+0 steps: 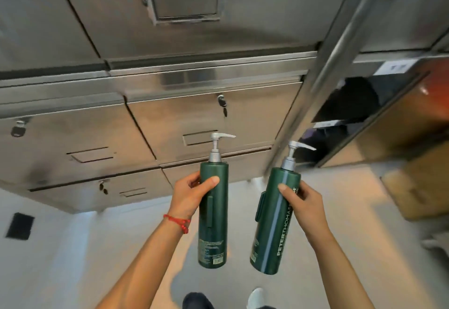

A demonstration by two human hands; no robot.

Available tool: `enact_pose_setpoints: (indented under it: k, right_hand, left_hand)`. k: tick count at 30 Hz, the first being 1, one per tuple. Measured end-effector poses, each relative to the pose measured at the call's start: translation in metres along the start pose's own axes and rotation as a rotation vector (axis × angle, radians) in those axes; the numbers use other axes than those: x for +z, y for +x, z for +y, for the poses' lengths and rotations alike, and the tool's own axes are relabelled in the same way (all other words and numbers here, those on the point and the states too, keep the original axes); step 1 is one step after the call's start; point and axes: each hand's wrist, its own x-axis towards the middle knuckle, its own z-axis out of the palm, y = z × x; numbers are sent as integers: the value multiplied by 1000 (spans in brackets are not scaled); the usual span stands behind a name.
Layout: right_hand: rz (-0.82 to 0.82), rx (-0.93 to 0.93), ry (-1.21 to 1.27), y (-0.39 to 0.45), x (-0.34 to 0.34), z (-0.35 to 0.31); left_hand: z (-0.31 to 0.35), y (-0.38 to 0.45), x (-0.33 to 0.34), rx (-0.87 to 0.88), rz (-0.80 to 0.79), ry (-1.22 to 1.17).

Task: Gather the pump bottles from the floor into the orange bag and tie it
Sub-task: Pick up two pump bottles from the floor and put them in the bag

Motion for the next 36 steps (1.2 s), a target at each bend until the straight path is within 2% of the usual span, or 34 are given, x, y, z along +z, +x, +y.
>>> enact_pose_setpoints:
  k: [8, 16, 22, 30, 36]
  right_hand:
    - [288, -4, 51, -11, -151, -2]
    - [539, 3, 78, -25, -275, 2]
    - [694, 34, 92, -4, -330, 6]
    - [905, 66, 132, 65, -378, 2]
    - [995, 85, 134, 111, -408, -9]
  left_hand:
    - [5, 7, 167, 12, -318, 112]
    - [4, 2, 315, 4, -537, 190]
    - [8, 26, 404, 27, -678, 286]
    - [26, 98, 521, 19, -914, 315]
    - [37, 138, 596, -20, -1044, 327]
